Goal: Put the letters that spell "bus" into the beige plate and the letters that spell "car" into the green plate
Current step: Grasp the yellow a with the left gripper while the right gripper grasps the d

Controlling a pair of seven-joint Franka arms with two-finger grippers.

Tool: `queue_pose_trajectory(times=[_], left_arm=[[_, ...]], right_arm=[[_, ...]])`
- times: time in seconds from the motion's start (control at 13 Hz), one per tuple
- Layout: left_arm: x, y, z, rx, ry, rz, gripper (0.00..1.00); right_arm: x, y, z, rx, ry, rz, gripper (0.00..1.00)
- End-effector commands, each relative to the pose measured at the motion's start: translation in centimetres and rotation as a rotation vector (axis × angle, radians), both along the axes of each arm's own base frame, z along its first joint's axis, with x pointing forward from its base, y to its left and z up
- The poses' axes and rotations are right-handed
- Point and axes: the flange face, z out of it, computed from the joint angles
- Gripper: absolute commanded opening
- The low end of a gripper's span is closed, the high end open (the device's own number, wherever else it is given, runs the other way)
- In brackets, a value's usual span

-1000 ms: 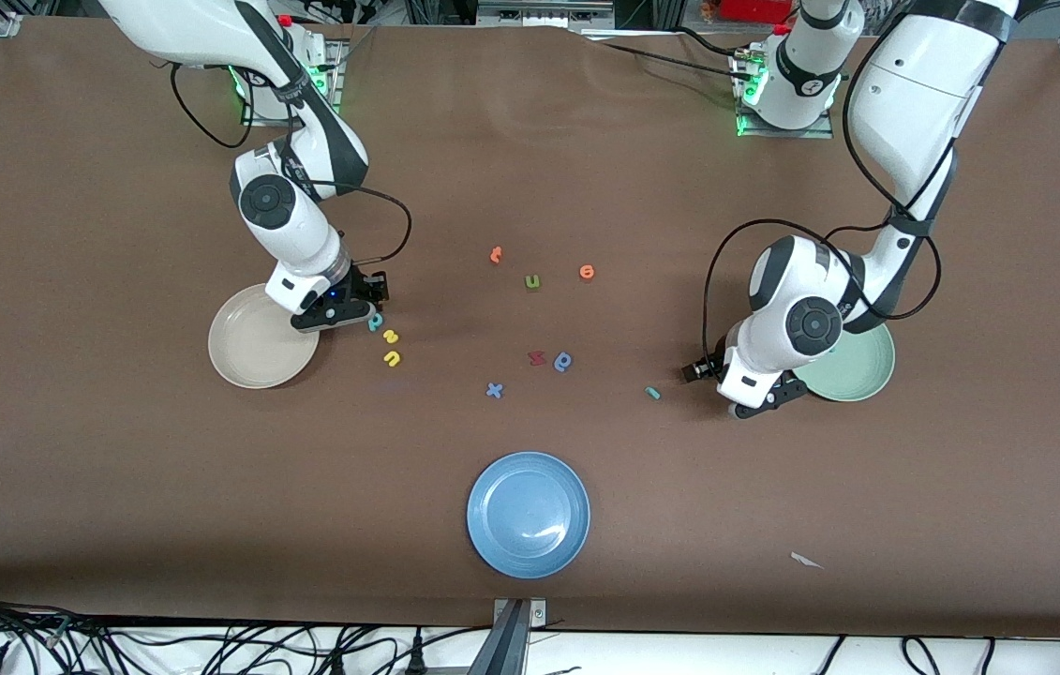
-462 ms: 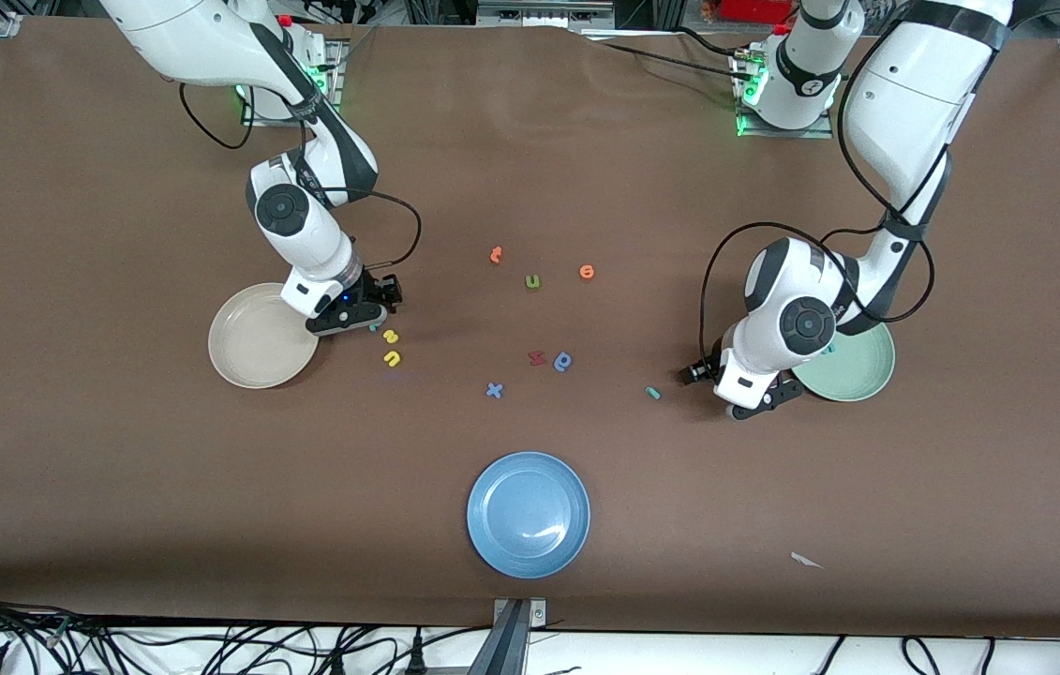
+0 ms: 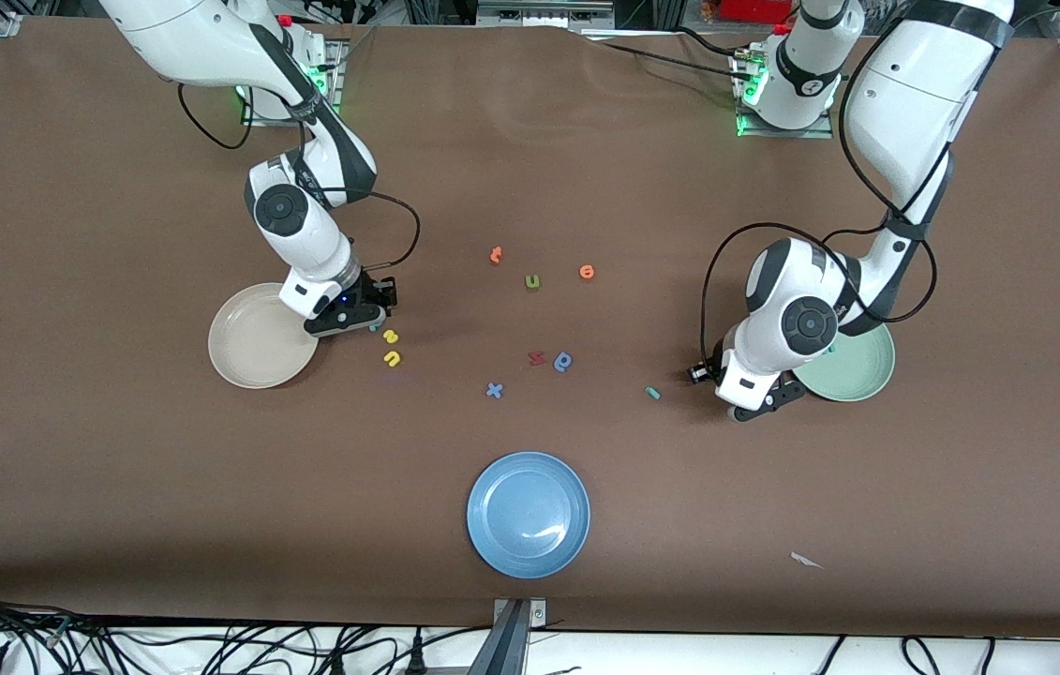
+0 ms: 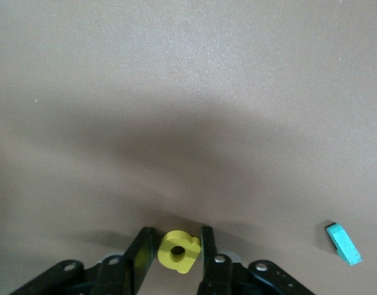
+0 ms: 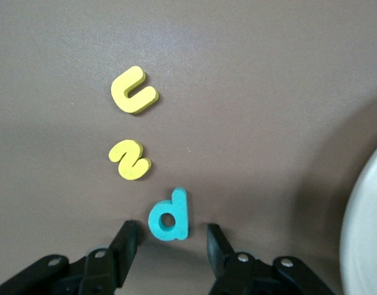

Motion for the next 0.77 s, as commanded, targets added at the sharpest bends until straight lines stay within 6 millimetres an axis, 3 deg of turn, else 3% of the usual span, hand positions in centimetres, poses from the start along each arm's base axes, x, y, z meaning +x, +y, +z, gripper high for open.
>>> queue_pose_trajectory(times=[0.0, 0.31, 0.69], left_arm=[[0.1, -0.2, -0.3, 0.021, -0.007, -0.004, 0.32], [0.2, 0.3, 0.0, 0.023, -0.004, -0.005, 0.23], [1.1, 3.6, 4.1, 0.069, 0.007, -0.080, 0.21]], right_arm=[[0.1, 0.1, -0.7, -0.005, -0.014, 0.022, 0.47], [0.1, 0.1, -0.7, -0.005, -0.014, 0.021, 0.35], [0.3, 0.0, 0.0, -0.008, -0.023, 0.024, 0.18]])
